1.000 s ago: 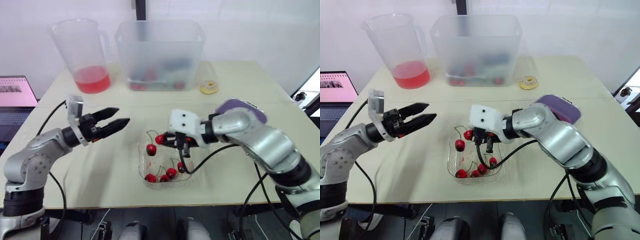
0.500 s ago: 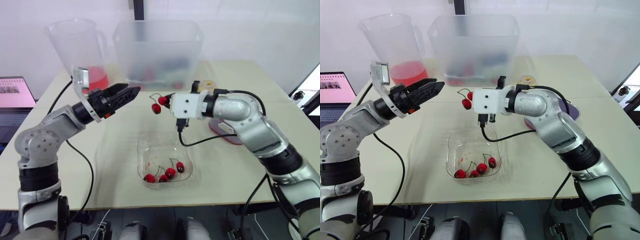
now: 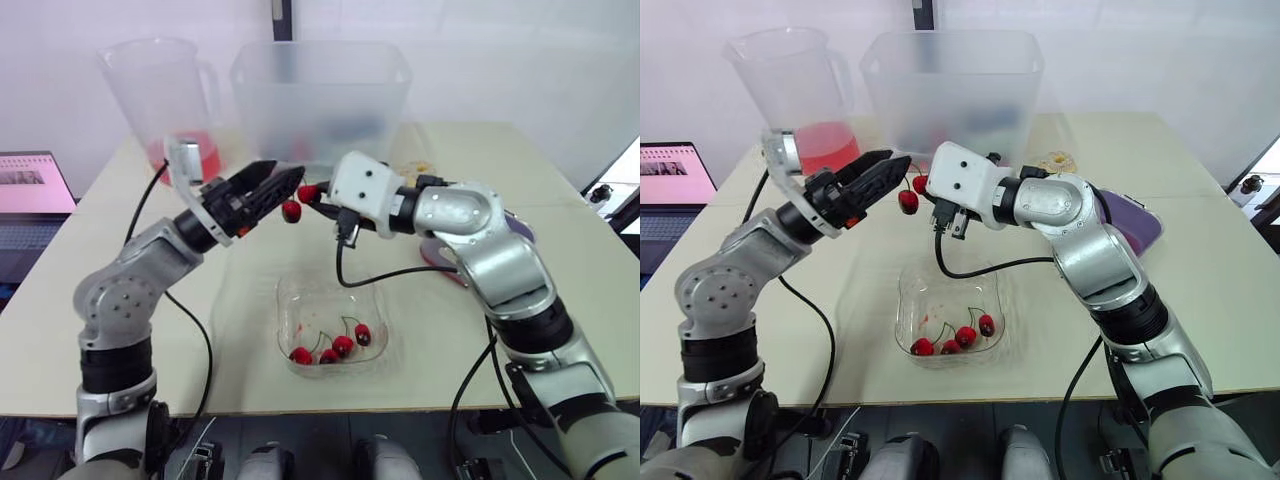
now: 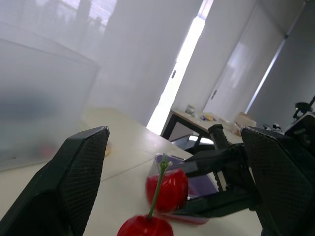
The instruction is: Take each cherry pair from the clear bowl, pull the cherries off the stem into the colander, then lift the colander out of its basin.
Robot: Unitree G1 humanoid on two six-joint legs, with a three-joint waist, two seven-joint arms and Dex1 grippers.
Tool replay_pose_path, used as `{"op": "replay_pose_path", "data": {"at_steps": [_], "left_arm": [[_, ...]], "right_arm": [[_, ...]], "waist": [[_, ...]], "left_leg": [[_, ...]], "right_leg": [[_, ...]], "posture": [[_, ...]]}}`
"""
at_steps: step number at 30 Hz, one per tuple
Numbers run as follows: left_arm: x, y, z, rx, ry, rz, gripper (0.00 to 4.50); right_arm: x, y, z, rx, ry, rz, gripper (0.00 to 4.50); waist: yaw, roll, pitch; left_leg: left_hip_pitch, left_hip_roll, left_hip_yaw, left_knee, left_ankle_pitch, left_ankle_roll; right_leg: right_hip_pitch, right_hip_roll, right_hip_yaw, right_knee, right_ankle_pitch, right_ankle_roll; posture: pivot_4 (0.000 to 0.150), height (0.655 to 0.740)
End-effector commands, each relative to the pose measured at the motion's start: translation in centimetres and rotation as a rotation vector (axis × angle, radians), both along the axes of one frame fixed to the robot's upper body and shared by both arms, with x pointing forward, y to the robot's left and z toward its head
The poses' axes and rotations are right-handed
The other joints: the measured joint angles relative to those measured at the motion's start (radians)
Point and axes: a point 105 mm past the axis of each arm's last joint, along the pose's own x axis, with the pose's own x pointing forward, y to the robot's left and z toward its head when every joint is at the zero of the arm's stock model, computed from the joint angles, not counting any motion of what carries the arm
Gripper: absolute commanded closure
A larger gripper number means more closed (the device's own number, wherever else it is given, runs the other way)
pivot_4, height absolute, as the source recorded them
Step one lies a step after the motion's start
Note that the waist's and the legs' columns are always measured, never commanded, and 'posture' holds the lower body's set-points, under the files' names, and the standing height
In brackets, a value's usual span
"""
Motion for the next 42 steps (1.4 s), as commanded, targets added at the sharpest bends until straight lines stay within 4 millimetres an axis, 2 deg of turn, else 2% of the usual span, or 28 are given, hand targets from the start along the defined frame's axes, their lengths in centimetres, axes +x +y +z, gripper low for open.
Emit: {"op": "replay_pose_path", "data": {"at_steps": [1,3,13,23,26,29,37,39,40,42], "left_arm": [[0.0,-0.1,1.4,-0.036,-0.044,0.009,1.24],[0.1,-0.2,1.1,-0.019,-0.036,0.011,2.2],[0.2,-0.8,0.0,0.046,-0.028,0.013,2.2],[0.5,-0.9,-0.6,0.03,0.002,0.003,2.2],[0.6,-1.2,-0.8,0.026,0.01,-0.006,2.98],[0.5,-1.4,-0.7,0.017,0.011,-0.019,4.49],[0.6,-1.1,-0.6,0.005,0.016,-0.02,4.49],[0.5,-1.0,-0.6,0.012,0.015,-0.025,4.5],[0.5,-1.0,-0.6,0.019,0.016,-0.028,4.5],[0.5,-0.6,-0.6,0.037,0.012,-0.032,4.5]], "right_arm": [[-0.6,0.0,1.0,0.032,-0.039,0.004,3.95],[-0.6,-0.1,1.0,0.036,-0.039,-0.001,3.95],[-0.7,-0.3,1.3,0.063,-0.029,-0.012,3.95],[-1.2,0.2,1.3,0.071,-0.009,0.002,3.95],[-1.3,0.2,1.2,0.068,-0.007,0.001,3.95],[-1.3,0.2,1.0,0.064,-0.003,0.001,3.95],[-1.3,-0.2,0.3,0.076,0.055,-0.006,3.95],[-1.4,-0.4,0.2,0.095,0.087,-0.003,3.04],[-1.5,-0.4,0.3,0.097,0.096,0.0,2.77],[-1.6,-1.2,0.6,0.1,0.101,-0.003,1.8]], "waist": [[0.0,0.0,0.0],[0.0,0.0,0.0],[0.0,0.0,0.0],[0.001,0.0,0.0],[0.001,0.0,0.0],[0.001,0.0,0.0],[0.001,0.0,0.0],[0.001,0.0,0.0],[0.001,0.0,0.0],[0.0,0.0,0.0]], "left_leg": [[0.0,0.0,0.0,0.0,0.0,0.0],[0.0,0.0,0.0,0.0,0.0,0.0],[0.0,0.0,0.0,0.0,0.0,0.0],[0.0,0.0,0.0,0.0,0.0,0.0],[0.0,0.0,0.0,0.0,0.0,0.0],[0.0,0.0,0.0,0.0,0.0,0.0],[0.0,0.0,0.0,0.0,0.0,0.0],[0.0,0.0,0.0,0.0,0.0,0.0],[0.0,0.0,0.0,0.0,0.0,0.0],[0.0,0.0,0.0,0.0,0.0,0.0]], "right_leg": [[0.0,0.0,0.0,0.0,0.0,0.0],[0.0,0.0,0.0,0.0,0.0,0.0],[0.0,0.0,0.0,0.0,0.0,0.0],[0.0,0.0,0.0,0.0,0.0,0.0],[0.0,0.0,0.0,0.0,0.0,0.0],[0.0,0.0,0.0,0.0,0.0,0.0],[0.0,0.0,0.0,0.0,0.0,0.0],[0.0,0.0,0.0,0.0,0.0,0.0],[0.0,0.0,0.0,0.0,0.0,0.0],[0.0,0.0,0.0,0.0,0.0,0.0]], "posture": [[0.15,0.6863],[0.15,0.6863],[0.15,0.6863],[0.15,0.6863],[0.15,0.6863],[0.15,0.6863],[0.15,0.6863],[0.15,0.6863],[0.15,0.6863],[0.15,0.6863]]}}
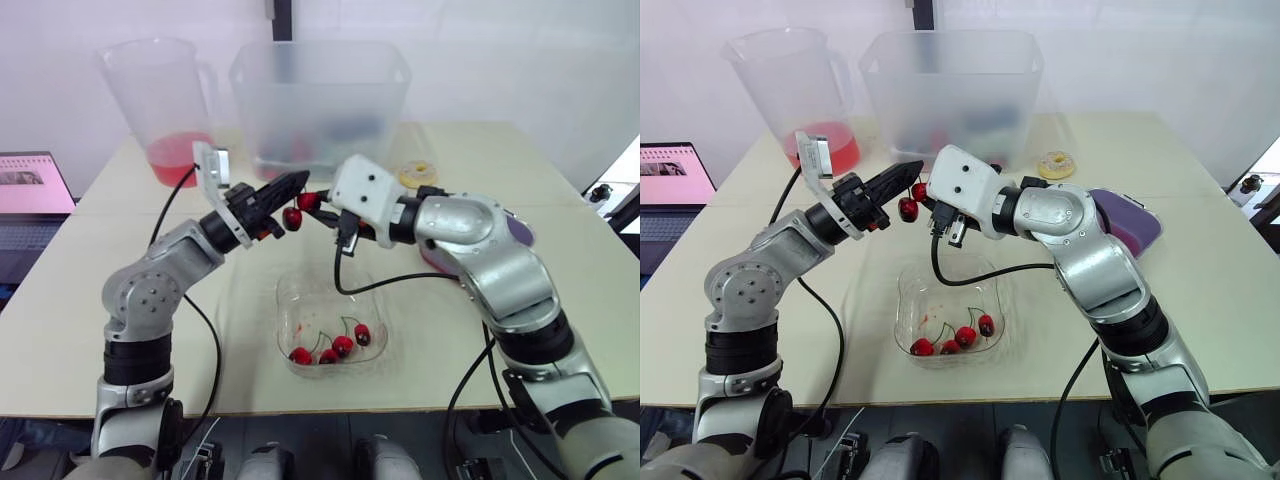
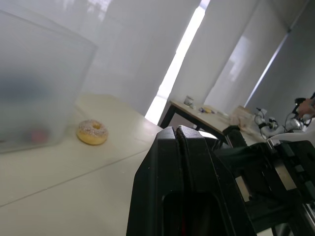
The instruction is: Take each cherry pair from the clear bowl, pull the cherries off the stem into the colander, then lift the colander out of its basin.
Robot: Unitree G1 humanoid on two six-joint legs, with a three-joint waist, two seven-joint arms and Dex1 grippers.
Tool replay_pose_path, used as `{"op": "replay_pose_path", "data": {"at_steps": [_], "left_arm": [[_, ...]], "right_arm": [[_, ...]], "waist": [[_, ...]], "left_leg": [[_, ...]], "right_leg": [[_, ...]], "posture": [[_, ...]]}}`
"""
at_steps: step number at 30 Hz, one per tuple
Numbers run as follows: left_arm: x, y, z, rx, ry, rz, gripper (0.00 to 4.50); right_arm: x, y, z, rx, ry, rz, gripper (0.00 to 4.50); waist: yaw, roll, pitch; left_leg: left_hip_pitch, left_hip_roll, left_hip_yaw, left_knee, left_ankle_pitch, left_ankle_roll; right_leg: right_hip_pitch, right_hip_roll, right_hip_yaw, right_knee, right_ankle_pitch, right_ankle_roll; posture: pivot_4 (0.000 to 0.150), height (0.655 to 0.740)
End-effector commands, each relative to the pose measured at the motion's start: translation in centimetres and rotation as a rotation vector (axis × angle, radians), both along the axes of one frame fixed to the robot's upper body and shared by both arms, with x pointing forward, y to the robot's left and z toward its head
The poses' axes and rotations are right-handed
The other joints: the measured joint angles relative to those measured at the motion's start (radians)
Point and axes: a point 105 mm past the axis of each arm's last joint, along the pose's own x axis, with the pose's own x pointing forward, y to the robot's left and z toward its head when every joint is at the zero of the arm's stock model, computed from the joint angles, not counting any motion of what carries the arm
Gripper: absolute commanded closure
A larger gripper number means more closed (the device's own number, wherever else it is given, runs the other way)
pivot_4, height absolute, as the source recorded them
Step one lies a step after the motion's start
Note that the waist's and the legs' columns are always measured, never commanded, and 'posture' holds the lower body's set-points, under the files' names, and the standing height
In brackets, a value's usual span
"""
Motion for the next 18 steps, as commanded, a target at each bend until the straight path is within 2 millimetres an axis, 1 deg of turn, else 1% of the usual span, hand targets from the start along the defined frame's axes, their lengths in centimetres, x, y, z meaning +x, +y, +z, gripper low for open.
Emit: {"op": "replay_pose_path", "data": {"at_steps": [1,3,4,5,7,8,10,11,12,15,18], "left_arm": [[-0.5,0.6,1.1,0.012,-0.049,-0.017,4.5],[-0.6,0.8,1.1,0.031,-0.054,-0.033,4.5],[-0.8,0.9,1.1,0.042,-0.056,-0.049,4.5],[-1.0,1.0,1.1,0.059,-0.059,-0.065,4.5],[-1.7,1.0,1.0,0.114,-0.066,-0.135,4.5],[-2.0,1.0,1.0,0.132,-0.07,-0.17,4.5],[-2.6,1.0,1.3,0.151,-0.078,-0.239,4.5],[-2.9,0.8,1.4,0.158,-0.083,-0.274,4.5],[-3.2,0.6,1.5,0.165,-0.086,-0.304,4.5],[-3.8,0.1,1.7,0.179,-0.094,-0.357,4.5],[-4.1,-0.4,2.0,0.174,-0.103,-0.379,4.5]], "right_arm": [[-0.7,-1.1,1.7,0.027,-0.034,0.013,1.3],[-0.6,-1.9,1.8,-0.001,-0.044,0.01,0.32],[-0.8,-2.2,1.9,-0.016,-0.047,0.025,0.05],[-1.0,-2.3,2.3,0.0,-0.032,0.041,0.05],[-1.6,-2.4,3.7,0.137,0.064,0.097,0.05],[-2.0,-2.3,4.4,0.265,0.158,0.159,0.05],[-2.8,-2.3,4.0,0.395,0.455,0.323,0.05],[-2.8,-2.3,3.6,0.432,0.554,0.366,0.05],[-2.6,-2.3,3.1,0.448,0.617,0.381,0.05],[-2.1,-2.0,2.3,0.475,0.693,0.388,0.05],[-2.3,-1.2,1.7,0.483,0.748,0.423,0.05]], "waist": [[0.0,0.0,0.0],[0.001,0.0,0.0],[0.002,0.0,0.0],[0.001,0.0,0.0],[-0.001,0.0,0.0],[-0.003,0.0,0.0],[-0.004,0.0,0.0],[-0.003,0.0,0.0],[-0.001,0.0,0.0],[0.001,0.001,0.001],[-0.001,0.001,0.001]], "left_leg": [[0.0,0.0,0.0,0.0,0.0,0.0],[0.0,0.0,0.0,0.0,0.0,0.0],[0.0,0.0,0.0,0.0,0.0,0.0],[0.0,0.0,0.0,0.0,0.0,0.0],[0.0,0.0,0.0,0.0,0.0,0.0],[0.0,0.0,0.0,-0.001,0.0,0.0],[0.0,0.002,0.0,-0.001,0.0,0.0],[0.0,0.002,0.0,-0.001,0.0,0.0],[0.0,0.002,0.0,-0.001,0.0,0.0],[0.0,0.0,-0.001,-0.001,0.0,0.0],[0.0,0.0,-0.001,-0.001,0.0,0.0]], "right_leg": [[0.0,0.0,0.0,0.0,0.0,0.0],[0.0,0.0,0.0,0.0,0.0,0.0],[0.0,0.0,0.0,0.0,0.0,0.0],[0.0,0.0,0.0,0.0,0.0,0.0],[0.0,0.0,0.0,0.0,0.0,0.0],[0.0,0.001,0.0,0.0,0.0,0.0],[0.0,0.001,0.0,0.0,0.0,0.0],[0.0,0.001,0.0,0.0,0.0,0.0],[0.0,0.001,0.0,0.0,0.0,0.0],[0.001,0.0,-0.001,-0.001,0.0,0.0],[0.001,0.0,-0.001,-0.001,0.0,0.0]], "posture": [[0.15,0.6863],[0.15,0.6863],[0.15,0.6863],[0.15,0.6863],[0.15,0.6863],[0.15,0.6863],[0.15,0.6863],[0.15,0.6863],[0.15,0.6863],[0.15,0.6863],[0.15,0.6863]]}}
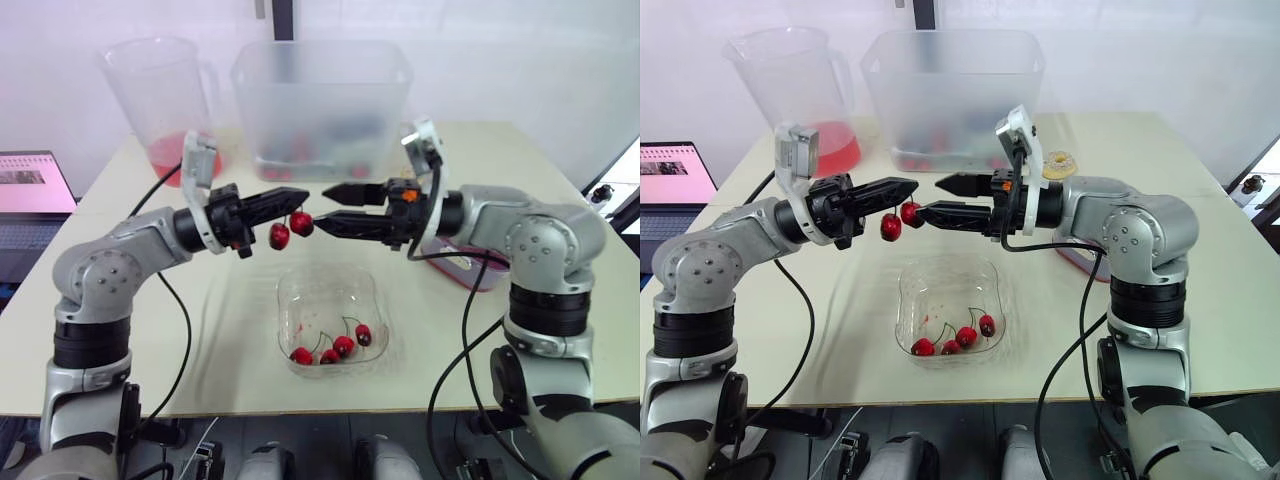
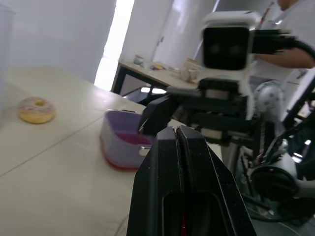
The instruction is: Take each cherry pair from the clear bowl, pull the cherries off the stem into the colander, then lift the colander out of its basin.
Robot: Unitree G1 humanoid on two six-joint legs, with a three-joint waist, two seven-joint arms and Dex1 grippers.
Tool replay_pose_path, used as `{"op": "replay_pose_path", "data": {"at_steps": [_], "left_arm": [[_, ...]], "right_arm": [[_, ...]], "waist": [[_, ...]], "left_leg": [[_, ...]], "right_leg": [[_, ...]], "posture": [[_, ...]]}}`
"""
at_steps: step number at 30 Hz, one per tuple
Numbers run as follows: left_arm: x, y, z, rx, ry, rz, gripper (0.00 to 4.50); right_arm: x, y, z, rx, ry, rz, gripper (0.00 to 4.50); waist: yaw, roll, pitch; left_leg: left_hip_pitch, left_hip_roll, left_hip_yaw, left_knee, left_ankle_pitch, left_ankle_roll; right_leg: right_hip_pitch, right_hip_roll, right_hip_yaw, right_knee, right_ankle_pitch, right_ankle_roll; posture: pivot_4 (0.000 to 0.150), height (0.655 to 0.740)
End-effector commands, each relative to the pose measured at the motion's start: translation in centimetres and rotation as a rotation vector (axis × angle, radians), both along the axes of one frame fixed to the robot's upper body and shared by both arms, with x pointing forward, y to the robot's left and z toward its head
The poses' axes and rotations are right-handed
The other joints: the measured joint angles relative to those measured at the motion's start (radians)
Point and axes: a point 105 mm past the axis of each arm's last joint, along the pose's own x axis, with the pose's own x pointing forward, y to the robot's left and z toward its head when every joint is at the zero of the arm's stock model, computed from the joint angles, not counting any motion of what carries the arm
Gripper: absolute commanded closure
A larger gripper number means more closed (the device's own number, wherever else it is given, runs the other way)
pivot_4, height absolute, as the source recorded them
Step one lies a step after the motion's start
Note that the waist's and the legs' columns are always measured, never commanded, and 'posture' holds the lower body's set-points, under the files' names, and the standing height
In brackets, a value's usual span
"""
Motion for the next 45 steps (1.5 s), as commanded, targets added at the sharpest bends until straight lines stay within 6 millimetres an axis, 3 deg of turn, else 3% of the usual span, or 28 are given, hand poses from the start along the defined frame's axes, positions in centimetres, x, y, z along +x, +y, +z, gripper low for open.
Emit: {"op": "replay_pose_path", "data": {"at_steps": [1,4,5,7,11,19,24,32,38,45], "left_arm": [[-1.0,-0.9,1.3,-0.013,-0.049,-0.058,4.5],[-1.0,-1.1,1.4,-0.017,-0.051,-0.059,4.5],[-1.0,-1.2,1.4,-0.019,-0.052,-0.057,4.5],[-0.9,-1.2,1.3,-0.021,-0.052,-0.056,4.5],[-0.8,-1.5,1.6,-0.032,-0.053,-0.055,4.5],[-0.6,-1.8,0.8,-0.023,-0.044,-0.058,4.5],[-0.7,-2.0,0.8,-0.027,-0.049,-0.062,4.5],[-0.4,-1.7,0.6,-0.021,-0.05,-0.05,4.5],[-0.1,-1.6,1.0,-0.03,-0.069,-0.044,4.5],[0.1,-1.8,1.1,-0.042,-0.075,-0.051,4.5]], "right_arm": [[-0.7,0.8,0.4,0.033,0.002,0.054,0.05],[-0.8,1.2,0.0,0.033,0.009,0.061,0.05],[-0.8,1.2,-0.1,0.042,0.022,0.064,0.31],[-0.8,1.3,-0.2,0.047,0.033,0.06,0.96],[-0.9,1.2,-0.5,0.04,0.039,0.057,2.85],[-0.9,0.9,-1.4,0.016,0.062,0.045,2.85],[-1.1,1.0,-1.8,0.012,0.071,0.051,4.07],[-1.2,0.5,-2.5,-0.017,0.087,0.052,4.07],[-2.3,-1.0,-5.7,-0.149,0.171,0.075,4.07],[-2.5,-1.9,-7.1,-0.193,0.216,0.052,4.07]], "waist": [[-0.001,0.0,0.0],[-0.002,0.0,0.0],[-0.002,0.0,0.0],[-0.001,0.0,0.0],[0.0,0.0,0.0],[0.001,0.0,0.0],[-0.001,0.0,0.0],[0.0,0.0,0.0],[0.001,0.0,0.0],[0.001,0.0,0.0]], "left_leg": [[0.0,0.0,0.0,0.0,0.0,0.0],[0.0,0.0,0.0,0.0,0.0,0.0],[0.0,0.0,0.0,0.0,0.0,0.0],[0.0,0.0,0.0,0.0,0.0,0.0],[0.0,0.0,0.0,0.0,0.0,0.0],[0.0,0.0,0.0,0.0,0.0,0.0],[0.0,0.0,0.0,0.0,0.0,0.0],[0.0,0.0,0.0,0.0,0.0,0.0],[0.0,0.0,0.0,0.0,0.0,0.0],[0.0,0.001,0.0,-0.001,0.0,0.0]], "right_leg": [[0.0,0.0,0.0,0.0,0.0,0.0],[0.0,0.0,0.0,0.0,0.0,0.0],[0.0,0.0,0.0,0.0,0.0,0.0],[0.0,0.0,0.0,0.0,0.0,0.0],[0.0,0.0,0.0,0.0,0.0,0.0],[0.0,0.0,0.0,0.0,0.0,0.0],[0.0,0.0,0.0,0.0,0.0,0.0],[0.0,0.0,0.0,0.0,0.0,0.0],[0.0,0.0,0.0,0.0,0.0,0.0],[0.0,0.0,0.0,-0.001,0.0,0.0]], "posture": [[0.15,0.6863],[0.15,0.6863],[0.15,0.6863],[0.15,0.6863],[0.15,0.6863],[0.15,0.6863],[0.15,0.6863],[0.15,0.6863],[0.15,0.6863],[0.15,0.6863]]}}
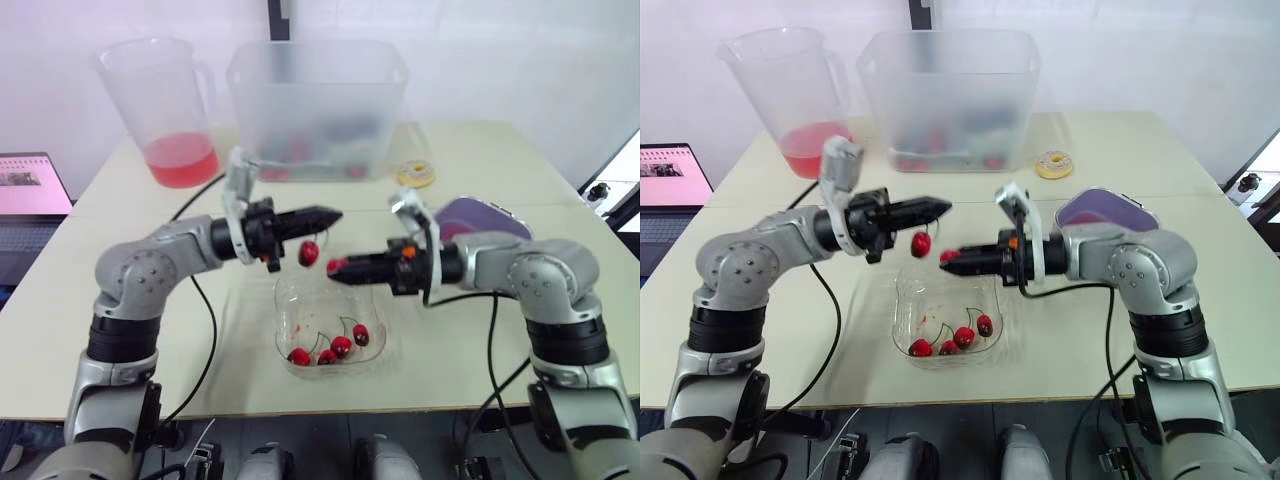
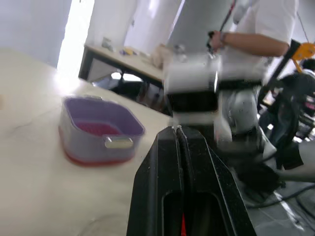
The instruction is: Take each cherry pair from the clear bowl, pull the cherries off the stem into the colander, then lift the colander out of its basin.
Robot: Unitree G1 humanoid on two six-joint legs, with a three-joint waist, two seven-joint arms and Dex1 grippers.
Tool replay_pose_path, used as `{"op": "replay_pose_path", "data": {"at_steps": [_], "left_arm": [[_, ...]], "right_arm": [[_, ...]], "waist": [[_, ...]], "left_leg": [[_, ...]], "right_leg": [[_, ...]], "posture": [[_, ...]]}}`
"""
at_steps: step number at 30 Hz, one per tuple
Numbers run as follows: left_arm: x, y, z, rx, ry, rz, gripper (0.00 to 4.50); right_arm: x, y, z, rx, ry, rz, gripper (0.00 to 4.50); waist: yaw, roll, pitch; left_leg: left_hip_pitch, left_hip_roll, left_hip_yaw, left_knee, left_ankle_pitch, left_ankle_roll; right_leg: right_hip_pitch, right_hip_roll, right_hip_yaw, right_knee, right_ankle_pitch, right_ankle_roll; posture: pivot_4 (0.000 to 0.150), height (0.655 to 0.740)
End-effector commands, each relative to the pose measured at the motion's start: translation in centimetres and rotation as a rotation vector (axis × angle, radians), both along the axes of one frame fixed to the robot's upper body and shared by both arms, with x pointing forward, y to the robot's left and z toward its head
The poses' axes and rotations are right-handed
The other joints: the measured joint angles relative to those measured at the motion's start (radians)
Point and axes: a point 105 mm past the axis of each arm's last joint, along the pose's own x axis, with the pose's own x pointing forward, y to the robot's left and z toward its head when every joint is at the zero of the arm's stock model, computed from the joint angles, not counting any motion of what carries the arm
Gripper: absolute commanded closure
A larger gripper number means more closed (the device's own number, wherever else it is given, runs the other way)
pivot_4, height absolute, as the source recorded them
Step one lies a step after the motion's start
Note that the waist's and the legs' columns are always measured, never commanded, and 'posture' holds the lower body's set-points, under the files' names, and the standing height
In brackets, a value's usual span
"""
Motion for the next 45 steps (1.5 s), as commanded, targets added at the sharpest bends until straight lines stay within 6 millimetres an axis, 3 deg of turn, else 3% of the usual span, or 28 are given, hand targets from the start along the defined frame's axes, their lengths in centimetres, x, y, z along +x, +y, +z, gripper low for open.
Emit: {"op": "replay_pose_path", "data": {"at_steps": [1,5,8,11,14,18,20,22,25,28,33,34,36,39,42,45], "left_arm": [[-0.2,0.4,1.5,-0.034,-0.067,0.009,4.5],[-0.1,0.4,1.5,-0.037,-0.065,0.008,4.5],[0.0,0.4,1.4,-0.035,-0.066,0.012,4.5],[0.2,0.7,1.5,-0.034,-0.066,0.032,4.5],[0.3,1.2,1.4,-0.041,-0.064,0.066,4.5],[0.5,1.6,1.2,-0.036,-0.062,0.098,4.5],[0.5,1.6,1.0,-0.044,-0.057,0.112,4.5],[0.5,1.3,0.8,-0.044,-0.056,0.114,4.5],[0.2,0.9,0.8,-0.049,-0.059,0.115,4.5],[0.1,0.9,0.9,-0.059,-0.061,0.127,4.5],[0.2,0.9,0.9,-0.062,-0.05,0.137,4.5],[0.2,1.0,1.0,-0.061,-0.051,0.137,4.5],[0.2,1.1,1.4,-0.066,-0.056,0.137,4.5],[0.3,1.1,1.9,-0.087,-0.056,0.134,4.5],[0.3,0.9,2.3,-0.116,-0.05,0.126,4.5],[0.2,0.3,2.5,-0.143,-0.039,0.11,4.5]], "right_arm": [[-0.5,-0.1,0.5,-0.01,-0.016,0.013,4.07],[-0.6,-0.2,0.9,-0.01,-0.02,0.001,4.07],[-0.1,-1.3,2.7,0.01,-0.059,-0.04,4.07],[1.9,-5.0,6.1,-0.006,-0.188,-0.2,4.07],[5.3,-11.8,7.8,-0.217,-0.383,-0.474,4.07],[7.8,-17.4,7.7,-0.433,-0.489,-0.646,4.07],[9.5,-19.8,5.9,-0.579,-0.522,-0.729,4.07],[10.2,-20.6,4.0,-0.651,-0.509,-0.719,4.07],[10.8,-21.2,1.6,-0.711,-0.477,-0.711,4.07],[10.8,-21.6,0.3,-0.736,-0.441,-0.695,2.71],[11.1,-21.8,1.6,-0.733,-0.47,-0.709,0.29],[11.1,-21.8,2.3,-0.734,-0.489,-0.713,0.08],[10.8,-21.7,4.3,-0.727,-0.531,-0.713,0.08],[10.0,-19.5,8.3,-0.554,-0.551,-0.693,0.08],[8.3,-15.3,10.8,-0.316,-0.516,-0.581,0.08],[4.0,-8.9,10.1,-0.145,-0.452,-0.255,0.08]], "waist": [[0.001,0.0,0.0],[0.003,0.0,0.0],[0.003,0.0,0.0],[0.009,0.001,0.001],[0.024,0.001,0.001],[0.016,0.0,0.001],[0.007,0.0,0.001],[0.001,0.0,0.001],[-0.002,0.0,0.001],[0.0,0.0,0.002],[0.005,0.001,0.002],[0.004,0.001,0.002],[0.002,0.002,0.002],[0.002,0.003,0.003],[0.002,0.003,0.003],[0.003,0.002,0.003]], "left_leg": [[0.0,0.0,0.0,0.0,0.0,0.0],[0.0,0.0,0.0,0.0,0.0,0.0],[0.0,-0.001,0.0,0.0,0.0,0.0],[0.0,-0.001,0.0,0.001,0.0,0.0],[0.0,-0.002,0.0,0.001,0.0,0.0],[0.0,-0.001,0.001,0.0,-0.001,0.001],[0.001,-0.001,0.004,0.0,-0.001,0.001],[0.001,-0.001,0.003,0.0,0.0,0.001],[0.0,0.0,0.004,-0.002,0.0,0.0],[0.0,0.0,0.004,-0.002,0.0,0.0],[0.0,0.0,0.003,-0.001,0.001,-0.001],[0.0,0.0,0.003,0.0,0.001,-0.001],[0.0,0.0,0.003,-0.001,0.001,-0.001],[0.0,0.0,0.003,-0.001,0.001,-0.001],[0.0,0.0,0.002,-0.001,0.001,-0.001],[0.001,0.001,0.0,-0.001,0.001,-0.001]], "right_leg": [[0.0,0.0,0.0,0.0,0.0,0.0],[0.0,0.0,0.0,0.0,0.0,0.0],[0.0,0.0,0.0,0.0,0.0,0.0],[0.0,-0.001,0.0,0.0,0.0,0.0],[0.0,-0.001,0.0,-0.001,0.0,0.0],[0.001,0.0,0.001,-0.002,0.0,0.0],[0.0,0.0,0.003,-0.001,0.0,0.0],[0.0,0.0,0.003,0.0,0.0,0.0],[-0.002,0.0,0.003,-0.001,0.0,0.0],[-0.002,0.0,0.002,-0.001,0.0,0.0],[-0.001,-0.001,0.002,-0.001,0.0,0.0],[0.0,-0.001,0.002,-0.001,0.0,0.0],[-0.001,0.0,0.002,-0.001,0.0,0.0],[-0.001,0.0,0.001,-0.001,0.0,0.0],[-0.001,0.0,0.001,-0.001,0.0,0.0],[0.001,0.0,-0.001,-0.002,0.0,0.0]], "posture": [[0.15,0.6863],[0.15,0.6863],[0.15,0.6863],[0.15,0.6863],[0.15,0.6863],[0.15,0.6863],[0.15,0.6863],[0.15,0.6863],[0.15,0.6863],[0.15,0.6863],[0.15,0.6863],[0.15,0.6863],[0.15,0.6863],[0.15,0.6863],[0.15,0.6863],[0.15,0.6863]]}}
